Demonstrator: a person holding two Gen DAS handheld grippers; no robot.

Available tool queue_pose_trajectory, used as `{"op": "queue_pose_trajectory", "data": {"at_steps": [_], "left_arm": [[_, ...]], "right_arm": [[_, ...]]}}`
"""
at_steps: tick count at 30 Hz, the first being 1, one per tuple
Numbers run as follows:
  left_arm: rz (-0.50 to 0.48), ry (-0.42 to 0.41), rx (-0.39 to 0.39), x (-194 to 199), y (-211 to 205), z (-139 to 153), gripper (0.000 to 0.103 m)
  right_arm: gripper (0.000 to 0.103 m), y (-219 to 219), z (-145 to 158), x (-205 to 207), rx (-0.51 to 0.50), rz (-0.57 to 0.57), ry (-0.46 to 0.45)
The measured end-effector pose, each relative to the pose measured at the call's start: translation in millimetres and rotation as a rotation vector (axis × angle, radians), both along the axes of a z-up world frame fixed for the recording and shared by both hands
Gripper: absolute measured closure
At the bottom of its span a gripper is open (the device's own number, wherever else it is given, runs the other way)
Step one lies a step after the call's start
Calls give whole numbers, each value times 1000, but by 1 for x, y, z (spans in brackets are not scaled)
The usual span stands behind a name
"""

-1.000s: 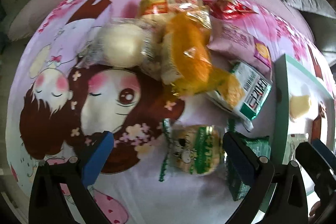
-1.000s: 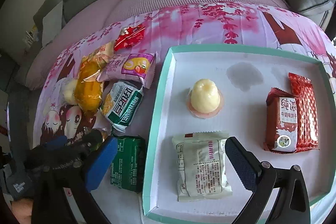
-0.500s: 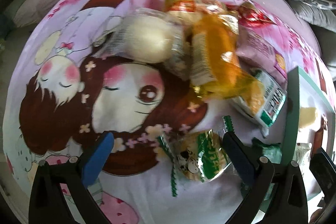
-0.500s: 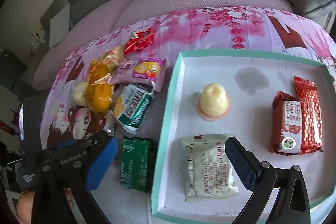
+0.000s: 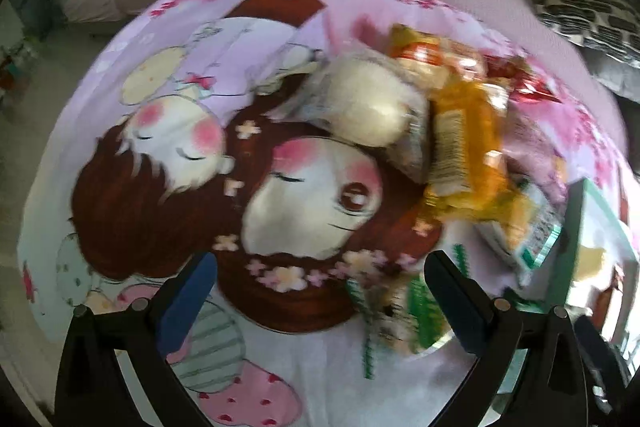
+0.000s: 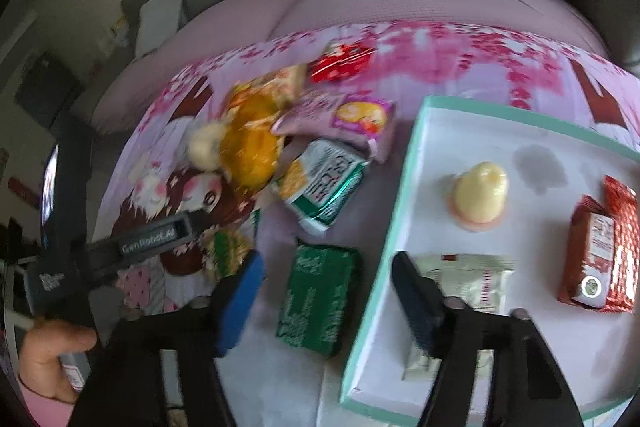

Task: Organize snacks
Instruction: 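Move both tools back over the snack pile, then grasp the green-wrapped cake with the left tool while the right tool grasps the green biscuit pack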

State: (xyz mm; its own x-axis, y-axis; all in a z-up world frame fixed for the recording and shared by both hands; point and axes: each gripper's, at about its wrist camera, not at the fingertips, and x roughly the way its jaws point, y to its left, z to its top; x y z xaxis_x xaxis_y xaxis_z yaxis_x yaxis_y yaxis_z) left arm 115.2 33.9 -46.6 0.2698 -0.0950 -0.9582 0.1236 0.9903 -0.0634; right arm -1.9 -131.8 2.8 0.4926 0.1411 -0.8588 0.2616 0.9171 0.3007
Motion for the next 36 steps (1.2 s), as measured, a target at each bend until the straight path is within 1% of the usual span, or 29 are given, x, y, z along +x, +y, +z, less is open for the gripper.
{"op": "queue_pose_trajectory", "data": {"at_steps": [1, 4, 11, 14, 17, 19, 21, 23, 24, 26, 28, 30, 34, 35, 36], "left_arm": [[-20, 11, -22, -3, -2, -1, 0], [-63, 48, -53, -7, -13, -9, 0], [-137, 123, -58, -15, -40, -29, 0], [-144, 137, -35, -20, -50, -37, 0], [-131, 133, -42, -15, -54, -41, 0], [-115, 131, -42, -13, -49, -44, 0], [-108, 121, -12, -7, -43, -47, 1], [-100, 111, 21, -6, -41, -48, 3], [-96, 111, 27, -5, -38, -47, 6], [-89, 111, 29, -5, -35, -47, 9], [-92, 109, 27, -5, -34, -47, 15], [-95, 105, 26, -5, -35, -46, 17], [-95, 101, 22, -5, -37, -41, 25], [-92, 100, 20, -8, -35, -29, 26], [-89, 99, 17, -8, -35, -29, 28]], "right_arm": [[45, 4, -1, 1, -3, 14, 5], [46, 11, -6, 3, -18, 41, 26], [46, 20, -17, 7, -21, 74, 63], [46, 22, -24, 9, -30, 78, 89], [46, 24, -26, 9, -41, 82, 94], [46, 25, -26, 9, -50, 84, 82], [47, 26, -28, 9, -49, 89, 81], [47, 26, -28, 9, -40, 93, 79], [47, 26, -28, 10, -36, 95, 78], [47, 28, -29, 10, -31, 101, 77], [47, 30, -30, 11, -22, 110, 79], [47, 32, -32, 12, -18, 120, 84], [47, 39, -37, 14, -51, 132, 108], [47, 42, -39, 15, -63, 138, 114], [47, 43, -40, 15, -72, 142, 119]]}}
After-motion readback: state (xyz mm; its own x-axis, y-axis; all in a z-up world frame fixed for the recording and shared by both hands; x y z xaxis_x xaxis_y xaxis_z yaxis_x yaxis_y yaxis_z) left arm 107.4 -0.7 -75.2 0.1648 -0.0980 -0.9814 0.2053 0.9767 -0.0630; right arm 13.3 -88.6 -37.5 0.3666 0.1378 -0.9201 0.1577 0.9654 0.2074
